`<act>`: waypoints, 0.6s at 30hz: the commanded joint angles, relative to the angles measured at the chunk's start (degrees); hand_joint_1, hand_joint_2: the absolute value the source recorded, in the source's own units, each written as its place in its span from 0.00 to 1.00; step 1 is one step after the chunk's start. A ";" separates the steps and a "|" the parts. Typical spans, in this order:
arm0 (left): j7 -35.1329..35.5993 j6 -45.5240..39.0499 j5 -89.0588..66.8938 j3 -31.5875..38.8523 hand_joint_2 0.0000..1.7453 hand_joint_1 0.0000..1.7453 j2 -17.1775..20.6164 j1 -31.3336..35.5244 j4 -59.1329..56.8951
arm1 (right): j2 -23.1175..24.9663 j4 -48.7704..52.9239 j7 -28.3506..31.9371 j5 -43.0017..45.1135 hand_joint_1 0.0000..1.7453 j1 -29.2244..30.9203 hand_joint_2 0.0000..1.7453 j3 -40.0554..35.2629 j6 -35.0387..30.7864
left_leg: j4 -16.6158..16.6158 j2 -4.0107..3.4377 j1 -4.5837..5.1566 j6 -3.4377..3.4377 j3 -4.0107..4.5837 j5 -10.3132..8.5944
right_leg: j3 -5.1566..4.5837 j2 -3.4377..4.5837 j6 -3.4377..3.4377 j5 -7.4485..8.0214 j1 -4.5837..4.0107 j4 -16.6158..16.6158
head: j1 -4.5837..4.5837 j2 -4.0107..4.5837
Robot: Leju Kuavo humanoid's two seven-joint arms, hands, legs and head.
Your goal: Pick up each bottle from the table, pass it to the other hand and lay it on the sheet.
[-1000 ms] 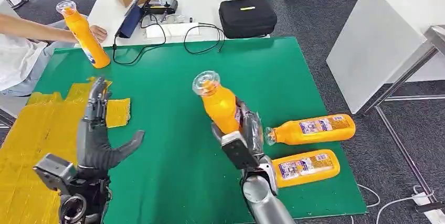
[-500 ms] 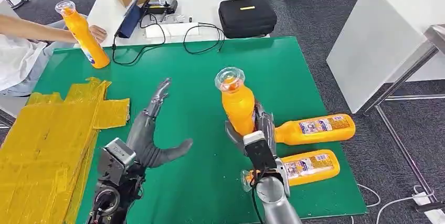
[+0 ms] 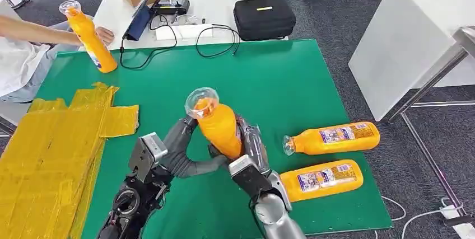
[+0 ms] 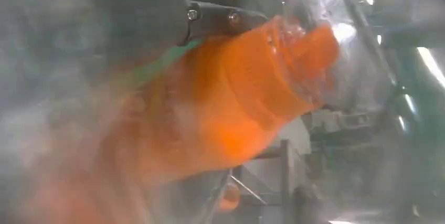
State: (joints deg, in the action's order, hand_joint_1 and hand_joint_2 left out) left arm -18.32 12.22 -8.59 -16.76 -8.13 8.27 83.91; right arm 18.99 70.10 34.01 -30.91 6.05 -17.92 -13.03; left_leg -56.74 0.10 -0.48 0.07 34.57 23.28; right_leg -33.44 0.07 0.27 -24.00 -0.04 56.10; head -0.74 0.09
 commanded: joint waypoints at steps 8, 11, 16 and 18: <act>1.76 -0.11 9.18 2.13 1.00 0.00 2.42 4.45 -10.85 | -1.07 -13.71 2.69 -4.71 1.00 5.32 1.00 -16.76 -6.35 | 0.06 -0.04 -0.02 0.00 -0.19 0.05 | 0.18 0.04 0.03 -0.02 -0.03 -0.07 | -0.02 0.00; 1.88 -0.42 10.40 3.12 1.00 0.00 2.08 4.58 -11.04 | -0.93 -15.31 2.81 -3.98 1.00 6.22 1.00 -18.01 -6.41 | 0.05 -0.07 -0.04 0.00 -0.19 0.06 | 0.19 0.07 0.03 -0.02 -0.04 -0.07 | -0.02 0.00; 1.96 -0.89 11.02 3.76 1.00 0.00 1.80 4.51 -11.10 | -1.00 -15.57 2.68 -3.73 1.00 6.47 1.00 -18.30 -6.40 | 0.02 0.04 -0.05 0.00 -0.18 0.07 | 0.21 -0.03 0.04 -0.06 -0.06 -0.06 | -0.02 0.00; 2.03 -1.76 11.79 4.85 1.00 1.00 1.31 4.13 -10.51 | -1.05 -16.18 2.14 -3.38 1.00 6.82 1.00 -18.85 -6.80 | 0.03 0.03 -0.06 0.01 -0.22 0.10 | 0.27 -0.02 0.04 -0.07 -0.07 -0.09 | -0.02 0.00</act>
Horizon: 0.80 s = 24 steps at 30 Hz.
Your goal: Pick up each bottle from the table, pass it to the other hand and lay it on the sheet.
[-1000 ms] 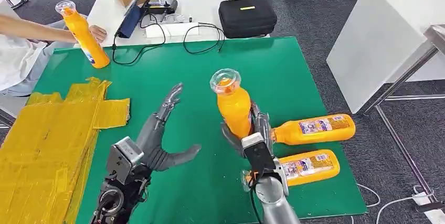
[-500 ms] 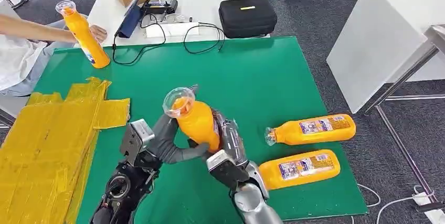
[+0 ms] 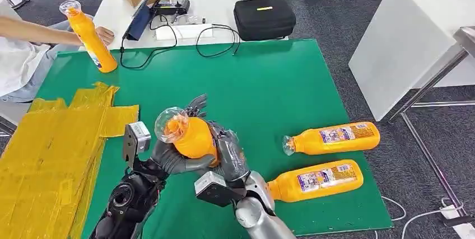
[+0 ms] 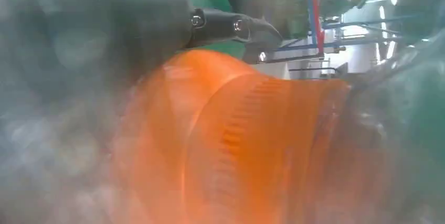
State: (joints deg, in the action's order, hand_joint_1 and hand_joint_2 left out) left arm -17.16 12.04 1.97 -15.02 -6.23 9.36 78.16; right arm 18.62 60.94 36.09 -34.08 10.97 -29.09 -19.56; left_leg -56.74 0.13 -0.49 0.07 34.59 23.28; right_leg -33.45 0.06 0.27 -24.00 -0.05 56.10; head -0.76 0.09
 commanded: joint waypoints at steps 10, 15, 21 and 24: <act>0.93 -2.21 1.67 4.11 1.00 1.00 -0.98 2.63 -4.18 | -0.71 -7.93 -0.56 0.53 1.00 2.39 1.00 -8.02 -0.58 | 0.02 0.07 -0.04 0.00 -0.13 0.05 | 0.16 -0.10 0.03 -0.05 -0.03 -0.06 | 0.00 0.00; 0.99 -2.71 1.98 4.84 1.00 1.00 -1.47 2.28 -4.01 | -0.78 -8.84 -1.05 0.79 1.00 2.73 1.00 -7.97 -1.13 | 0.00 0.07 -0.06 0.02 -0.24 0.11 | 0.28 -0.10 0.06 -0.10 -0.06 -0.08 | -0.02 0.00; 0.88 -3.30 2.72 5.85 1.00 1.00 -1.67 1.82 -3.84 | -0.78 -8.86 -0.94 0.46 1.00 2.67 1.00 -7.73 -2.73 | 0.03 0.05 -0.03 0.01 -0.14 0.04 | 0.16 -0.08 0.04 -0.04 -0.03 -0.08 | 0.00 0.00; 0.77 -3.68 3.01 6.49 1.00 1.00 -1.56 1.36 -3.09 | -0.98 -6.91 -0.61 0.45 0.00 2.11 1.00 -7.53 -4.61 | 0.00 0.09 -0.07 0.01 -0.23 0.11 | 0.28 -0.12 0.05 -0.11 -0.06 -0.08 | -0.02 0.00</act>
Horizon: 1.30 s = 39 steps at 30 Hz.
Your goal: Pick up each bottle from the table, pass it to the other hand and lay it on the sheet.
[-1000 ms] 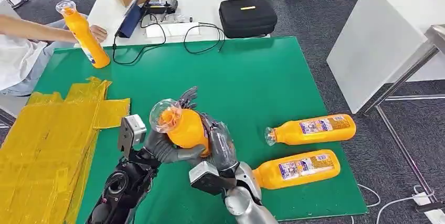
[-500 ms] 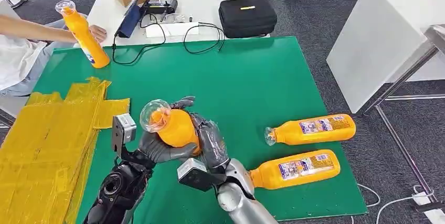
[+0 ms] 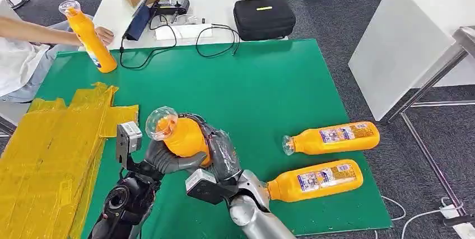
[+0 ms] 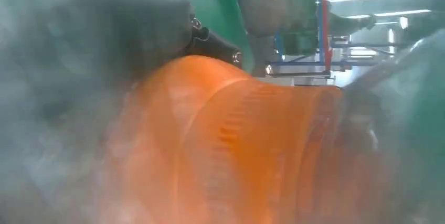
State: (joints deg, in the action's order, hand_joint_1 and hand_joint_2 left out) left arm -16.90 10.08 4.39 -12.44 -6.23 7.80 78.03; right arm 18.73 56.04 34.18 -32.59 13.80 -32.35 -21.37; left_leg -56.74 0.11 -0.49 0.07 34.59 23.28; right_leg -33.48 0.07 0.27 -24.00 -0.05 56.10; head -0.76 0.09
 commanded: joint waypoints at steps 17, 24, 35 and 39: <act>0.14 -4.05 2.37 8.06 1.00 1.00 -1.70 2.58 -2.62 | -1.82 8.00 -1.71 -2.57 0.00 -3.65 1.00 0.52 -5.63 | -0.01 0.03 -0.05 0.00 -0.14 0.07 | 0.19 -0.05 0.04 -0.06 -0.05 -0.03 | 0.00 0.00; 0.06 -5.14 3.07 9.91 1.00 1.00 -1.62 2.70 -3.31 | -1.74 8.20 -1.57 -3.91 0.00 -3.97 1.00 0.59 -7.47 | 0.03 0.04 -0.01 0.01 -0.11 0.02 | 0.14 -0.14 0.04 -0.07 -0.02 -0.04 | 0.00 0.00; -1.01 -9.00 2.17 12.09 1.00 1.00 -1.87 2.94 -4.70 | -2.16 9.78 -1.71 -4.11 0.00 -4.59 1.00 0.43 -9.79 | 0.03 -0.02 0.00 0.01 -0.09 0.03 | 0.10 -0.04 0.03 -0.04 -0.01 -0.04 | 0.00 0.00; -6.23 -32.46 -18.65 14.10 1.00 1.00 -2.17 6.18 -4.37 | -2.52 14.73 -2.16 -3.42 0.00 -5.40 1.00 1.00 -10.57 | -0.01 0.05 -0.03 0.01 -0.06 0.04 | 0.10 -0.11 0.03 -0.06 -0.04 -0.02 | 0.00 0.00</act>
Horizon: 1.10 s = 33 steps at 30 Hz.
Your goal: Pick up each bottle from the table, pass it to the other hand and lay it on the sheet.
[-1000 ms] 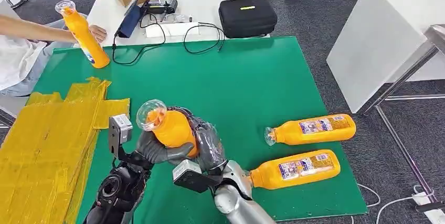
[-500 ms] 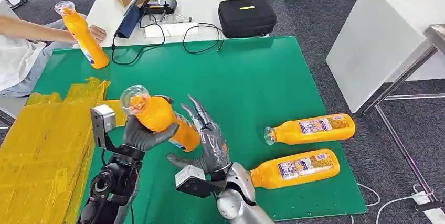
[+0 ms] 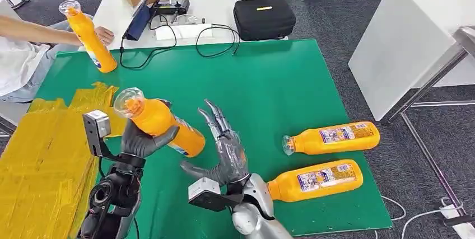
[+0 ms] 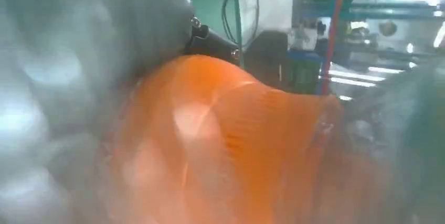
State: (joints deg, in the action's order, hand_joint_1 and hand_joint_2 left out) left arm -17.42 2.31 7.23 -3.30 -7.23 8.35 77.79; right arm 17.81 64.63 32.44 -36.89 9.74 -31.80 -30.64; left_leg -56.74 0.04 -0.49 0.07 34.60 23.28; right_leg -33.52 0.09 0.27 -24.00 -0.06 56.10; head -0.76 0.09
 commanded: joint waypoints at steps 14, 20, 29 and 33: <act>7.63 -42.31 -97.19 13.99 1.00 1.00 6.39 12.74 -10.06 | -7.16 29.92 -1.88 5.90 0.00 -4.87 1.00 5.56 3.53 | -0.03 0.13 -0.04 0.04 -0.16 0.05 | 0.24 -0.14 0.07 -0.08 -0.04 -0.04 | 0.02 0.00; 16.85 -42.31 -97.16 0.31 1.00 1.00 17.39 19.00 -32.78 | -8.64 30.82 -0.25 7.47 0.00 -5.59 1.00 7.16 2.98 | -0.02 0.18 -0.11 0.01 -0.32 0.10 | 0.41 -0.19 0.06 -0.13 -0.11 -0.07 | 0.02 0.00; 12.64 -32.64 -95.24 3.09 1.00 1.00 17.67 27.24 -54.26 | -8.60 30.26 0.46 8.03 0.00 -5.61 1.00 8.79 3.18 | 0.01 -0.21 -0.07 0.00 -0.16 -0.02 | 0.13 0.10 0.03 -0.01 -0.07 -0.02 | 0.00 0.00; 11.80 -29.11 -93.81 4.23 1.00 1.00 17.26 27.74 -55.37 | -8.54 30.18 0.38 8.00 0.00 -5.62 1.00 8.93 3.33 | -0.05 -0.03 -0.13 0.00 -0.20 0.04 | 0.25 -0.06 0.05 -0.10 -0.13 -0.03 | 0.02 0.00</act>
State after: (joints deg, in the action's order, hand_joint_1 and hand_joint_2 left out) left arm -4.50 -31.19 -88.15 1.55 9.38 30.12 35.52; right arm 10.93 95.01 32.72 -29.14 3.47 -24.83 -27.58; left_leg -56.75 -0.18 -0.54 0.04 34.61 23.19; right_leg -33.58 0.23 0.25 -23.96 -0.12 56.13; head -0.74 0.09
